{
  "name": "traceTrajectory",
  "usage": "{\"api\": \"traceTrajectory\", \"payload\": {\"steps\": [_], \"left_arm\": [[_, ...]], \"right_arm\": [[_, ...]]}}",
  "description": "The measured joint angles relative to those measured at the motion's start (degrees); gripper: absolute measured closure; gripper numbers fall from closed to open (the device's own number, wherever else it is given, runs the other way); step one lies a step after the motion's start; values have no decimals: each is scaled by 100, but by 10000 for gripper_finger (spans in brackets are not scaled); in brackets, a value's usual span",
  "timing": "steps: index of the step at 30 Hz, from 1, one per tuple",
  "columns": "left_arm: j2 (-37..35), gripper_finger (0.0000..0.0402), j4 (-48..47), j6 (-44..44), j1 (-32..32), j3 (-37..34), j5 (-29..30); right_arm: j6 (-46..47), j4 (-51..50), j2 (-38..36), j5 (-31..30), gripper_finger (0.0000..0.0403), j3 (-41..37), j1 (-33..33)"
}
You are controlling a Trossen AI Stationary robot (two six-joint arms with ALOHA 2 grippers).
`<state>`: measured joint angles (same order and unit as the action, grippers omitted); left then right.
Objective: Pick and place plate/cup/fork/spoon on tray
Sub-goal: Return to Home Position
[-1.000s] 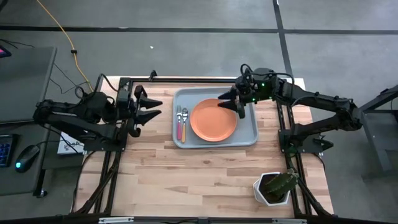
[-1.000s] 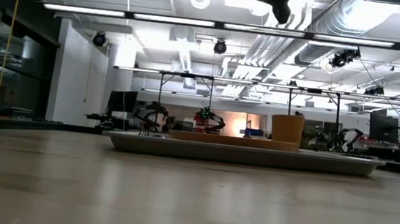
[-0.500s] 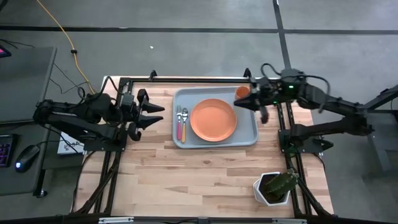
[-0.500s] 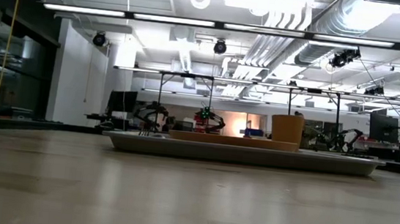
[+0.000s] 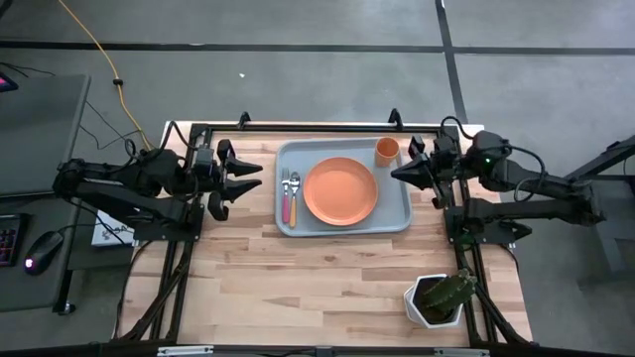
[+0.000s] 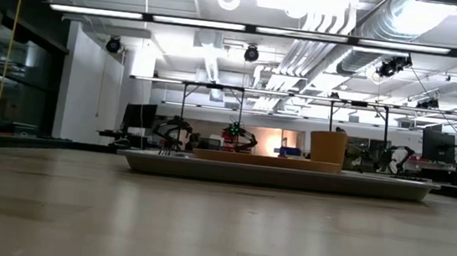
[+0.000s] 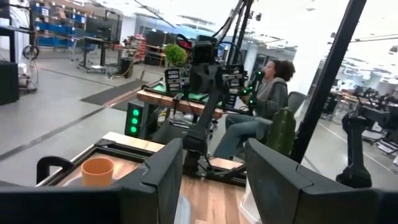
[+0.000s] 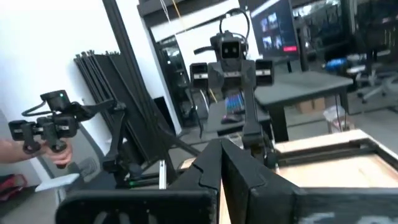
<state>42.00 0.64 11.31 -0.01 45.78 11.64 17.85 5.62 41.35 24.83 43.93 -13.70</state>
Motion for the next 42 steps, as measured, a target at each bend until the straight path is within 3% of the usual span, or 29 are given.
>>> {"api": "traceTrajectory", "payload": {"steps": [11, 22, 32, 42], "left_arm": [[-57, 243, -257, -188, -2, 2, -595], [-572, 243, -290, -1049, -2, -12, -609], [-1496, 243, 266, -1003, -2, -847, -547], [-1849, 243, 661, -846, 2, -1340, -344]], "right_arm": [[-641, -34, 60, -196, 403, -93, 300], [-604, -657, 65, -178, 403, -93, 298], [-632, -648, 63, -169, 403, -93, 298], [-632, -648, 64, -167, 403, -93, 298]]}}
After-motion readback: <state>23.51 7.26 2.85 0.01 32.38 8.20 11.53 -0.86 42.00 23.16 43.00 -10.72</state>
